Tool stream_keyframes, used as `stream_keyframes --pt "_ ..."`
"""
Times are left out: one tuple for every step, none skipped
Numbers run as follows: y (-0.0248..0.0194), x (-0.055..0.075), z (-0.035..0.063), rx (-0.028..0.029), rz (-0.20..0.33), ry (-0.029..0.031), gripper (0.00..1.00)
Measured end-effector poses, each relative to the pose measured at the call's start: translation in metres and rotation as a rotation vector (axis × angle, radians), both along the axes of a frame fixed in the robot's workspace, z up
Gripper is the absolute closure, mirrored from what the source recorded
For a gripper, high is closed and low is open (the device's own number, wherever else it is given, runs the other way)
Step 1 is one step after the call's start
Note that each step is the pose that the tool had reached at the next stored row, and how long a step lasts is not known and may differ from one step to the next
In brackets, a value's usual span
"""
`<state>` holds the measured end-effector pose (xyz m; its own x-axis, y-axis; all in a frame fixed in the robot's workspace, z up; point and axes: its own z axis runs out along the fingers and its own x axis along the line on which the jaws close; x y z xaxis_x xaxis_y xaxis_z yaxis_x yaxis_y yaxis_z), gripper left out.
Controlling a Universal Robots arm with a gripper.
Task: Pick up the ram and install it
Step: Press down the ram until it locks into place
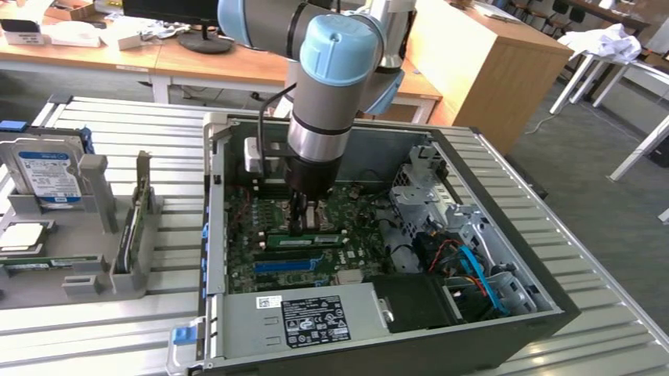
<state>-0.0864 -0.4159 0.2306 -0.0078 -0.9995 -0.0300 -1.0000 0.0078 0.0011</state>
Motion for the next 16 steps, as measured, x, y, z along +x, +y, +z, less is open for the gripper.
stream_keyframes --pt "0.0000 0.0000 0.0000 0.0000 0.000 0.0000 0.89" --pt "0.0000 0.0000 0.0000 0.0000 0.000 0.0000 0.89" --pt "0.0000 0.0000 -0.0001 0.0001 0.000 0.0000 0.89" --pt "0.0001 0.0001 -0.0008 0.0006 0.000 -0.0003 0.89" --pt "0.0001 0.0001 -0.0013 0.0006 0.000 -0.0003 0.89" --pt "0.0001 0.0000 -0.0017 0.0003 0.000 -0.0002 0.89" --pt "0.0000 0.0000 -0.0021 0.0002 0.000 -0.0001 0.89" --pt "0.0000 0.0000 -0.0025 0.0001 0.000 -0.0001 0.89" --pt "0.0000 0.0000 -0.0029 0.0002 0.000 -0.0002 0.89" --pt "0.0000 0.0000 -0.0030 0.0001 0.000 -0.0001 0.89" --pt "0.0000 0.0000 -0.0030 0.0001 0.000 -0.0001 0.89" --pt "0.0000 0.0000 -0.0030 0.0001 0.000 -0.0001 0.89" --pt "0.0000 0.0000 -0.0030 0.0001 0.000 -0.0002 0.89" --pt "0.0001 0.0001 -0.0035 0.0005 0.000 -0.0003 0.89" --pt "0.0001 0.0001 -0.0039 0.0005 0.000 -0.0003 0.89" --pt "0.0000 0.0000 -0.0042 0.0001 0.000 -0.0001 0.89"
